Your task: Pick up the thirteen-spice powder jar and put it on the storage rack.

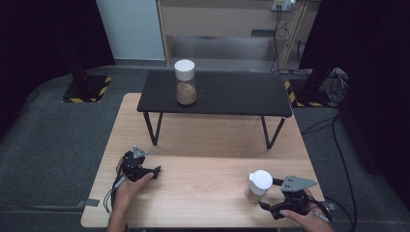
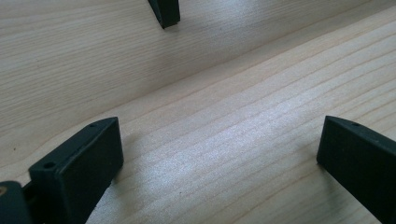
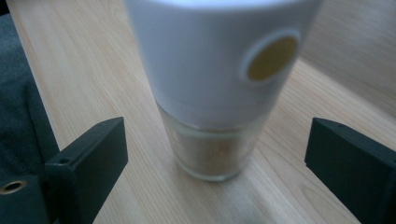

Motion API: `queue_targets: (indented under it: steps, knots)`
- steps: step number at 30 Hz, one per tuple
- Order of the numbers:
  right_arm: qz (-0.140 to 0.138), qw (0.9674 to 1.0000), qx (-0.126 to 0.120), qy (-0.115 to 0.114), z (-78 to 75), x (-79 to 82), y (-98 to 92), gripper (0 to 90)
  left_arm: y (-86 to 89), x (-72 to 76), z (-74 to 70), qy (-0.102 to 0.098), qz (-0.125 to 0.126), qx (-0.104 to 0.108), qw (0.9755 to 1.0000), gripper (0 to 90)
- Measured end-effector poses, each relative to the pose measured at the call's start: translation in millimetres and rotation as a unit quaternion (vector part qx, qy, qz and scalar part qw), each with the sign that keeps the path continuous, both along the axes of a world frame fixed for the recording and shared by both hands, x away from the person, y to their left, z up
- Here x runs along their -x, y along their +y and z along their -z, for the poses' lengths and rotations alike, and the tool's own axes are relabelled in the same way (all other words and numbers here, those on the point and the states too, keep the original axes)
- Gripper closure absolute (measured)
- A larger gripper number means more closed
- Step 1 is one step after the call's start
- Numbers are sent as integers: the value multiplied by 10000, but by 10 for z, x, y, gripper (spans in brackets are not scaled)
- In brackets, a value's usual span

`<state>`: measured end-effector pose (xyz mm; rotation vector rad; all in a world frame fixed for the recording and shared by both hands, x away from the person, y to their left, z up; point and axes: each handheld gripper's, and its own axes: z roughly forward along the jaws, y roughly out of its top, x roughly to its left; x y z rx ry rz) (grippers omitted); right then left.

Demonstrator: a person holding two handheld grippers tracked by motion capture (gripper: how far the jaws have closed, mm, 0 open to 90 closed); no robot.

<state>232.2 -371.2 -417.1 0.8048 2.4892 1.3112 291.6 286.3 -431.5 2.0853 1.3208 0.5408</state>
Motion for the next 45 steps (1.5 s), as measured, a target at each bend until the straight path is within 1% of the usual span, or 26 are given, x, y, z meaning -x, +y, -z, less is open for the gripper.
queue_targets:
  steps: [5, 7, 12, 15, 22, 26, 29, 33, 36, 45]
  knots:
    - [-72, 9999, -70, -34, -35, -68, 69, 156, 1, 1, 2, -6, 1, 3, 10000, 0]
    - [-100, 9999, -47, -62, -54, -89, 103, 182, 2, 3, 3, -8, 2, 5, 10000, 0]
    - [-79, 9998, -138, -89, -51, -124, 135, 250, 1, 4, 5, -12, -2, 6, 10000, 0]
    - [-34, 9998, -127, -126, -55, -119, 144, 301, 0, 3, 4, -10, -3, 6, 10000, 0]
    - [11, 9998, -128, -167, -45, -98, 149, 306, -2, 2, 5, -13, -9, 9, 10000, 0]
    - [33, 9996, -63, -262, -61, -64, 172, 313, -7, 3, 10, -25, -24, 19, 10000, 0]
    - [74, 9996, -74, -276, -61, -50, 174, 314, -10, 1, 12, -28, -27, 21, 10000, 0]
    - [149, 9991, -133, -363, -97, -29, 163, 314, -11, -3, 15, -36, -21, 25, 10000, 0]
    - [191, 9988, -179, -404, -133, -53, 149, 314, -10, -2, 17, -41, -20, 26, 10000, 0]
    - [261, 9988, -98, -397, -210, -201, 175, 314, -17, -3, 28, -68, -25, 39, 10000, 0]
